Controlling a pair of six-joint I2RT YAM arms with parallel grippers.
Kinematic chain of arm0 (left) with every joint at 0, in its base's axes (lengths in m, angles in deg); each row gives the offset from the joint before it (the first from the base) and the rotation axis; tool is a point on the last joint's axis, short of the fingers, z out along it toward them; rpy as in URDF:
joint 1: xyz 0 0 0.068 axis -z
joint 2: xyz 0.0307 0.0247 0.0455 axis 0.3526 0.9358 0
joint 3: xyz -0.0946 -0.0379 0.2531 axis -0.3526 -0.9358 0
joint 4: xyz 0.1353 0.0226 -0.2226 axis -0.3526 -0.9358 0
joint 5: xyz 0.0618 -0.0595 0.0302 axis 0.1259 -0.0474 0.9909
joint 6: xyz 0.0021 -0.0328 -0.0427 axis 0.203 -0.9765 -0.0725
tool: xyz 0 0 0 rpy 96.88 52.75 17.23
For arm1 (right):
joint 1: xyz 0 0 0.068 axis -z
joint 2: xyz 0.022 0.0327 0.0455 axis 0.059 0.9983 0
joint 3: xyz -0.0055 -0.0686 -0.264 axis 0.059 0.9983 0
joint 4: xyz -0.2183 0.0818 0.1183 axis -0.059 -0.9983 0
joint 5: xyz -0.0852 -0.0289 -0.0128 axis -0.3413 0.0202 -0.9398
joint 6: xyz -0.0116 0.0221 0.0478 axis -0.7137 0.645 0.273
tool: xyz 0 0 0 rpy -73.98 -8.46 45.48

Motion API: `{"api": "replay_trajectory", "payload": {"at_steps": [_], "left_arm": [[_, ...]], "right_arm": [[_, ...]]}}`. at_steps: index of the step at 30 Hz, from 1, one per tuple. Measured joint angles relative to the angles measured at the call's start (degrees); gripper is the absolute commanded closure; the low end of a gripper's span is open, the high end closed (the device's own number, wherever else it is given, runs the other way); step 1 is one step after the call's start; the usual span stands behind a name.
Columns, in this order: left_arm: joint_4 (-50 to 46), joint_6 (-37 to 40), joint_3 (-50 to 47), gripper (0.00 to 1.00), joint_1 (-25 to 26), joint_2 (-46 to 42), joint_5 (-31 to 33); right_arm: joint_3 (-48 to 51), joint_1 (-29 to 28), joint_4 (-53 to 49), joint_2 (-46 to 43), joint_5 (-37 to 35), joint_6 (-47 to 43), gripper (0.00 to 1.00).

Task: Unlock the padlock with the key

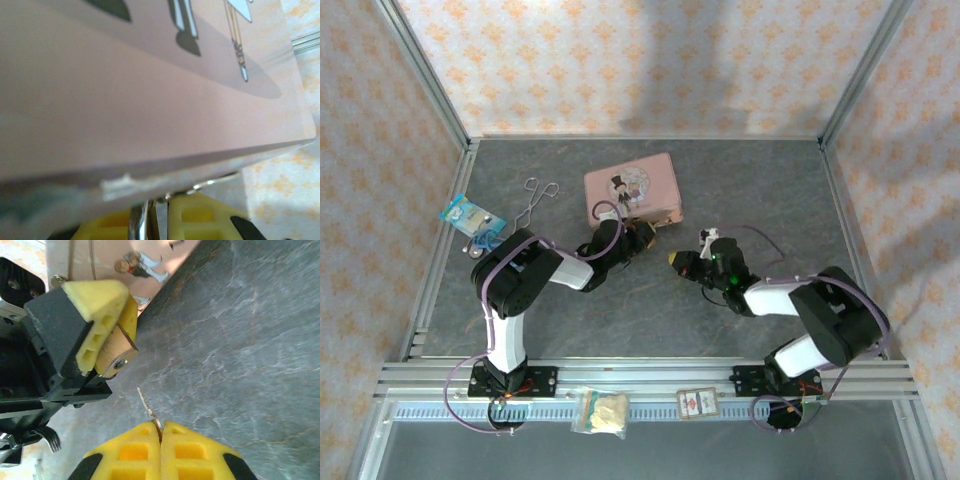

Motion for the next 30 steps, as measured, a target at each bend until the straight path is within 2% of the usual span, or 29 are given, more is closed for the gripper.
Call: {"api": "replay_trajectory", "payload": {"at_steps": [5, 14, 30], "left_arm": [[3.82, -3.5, -0.74, 1.0, 0.07, 0.0, -2.47], [8.7, -6.01, -2.67, 1.0, 0.07, 0.0, -3.48], [10.54, -7.91, -3.13, 1.0, -0.24, 0.0, -3.45]], "right_arm": [[0.0, 0.0, 6.03, 2.8, 3.02, 2.62, 1.0], [-0.81, 0.39, 10.67, 5.4, 4.83, 4.55, 1.0], [-0.83, 0.72, 13.44, 6.14, 6.16, 6.05, 1.0]]}}
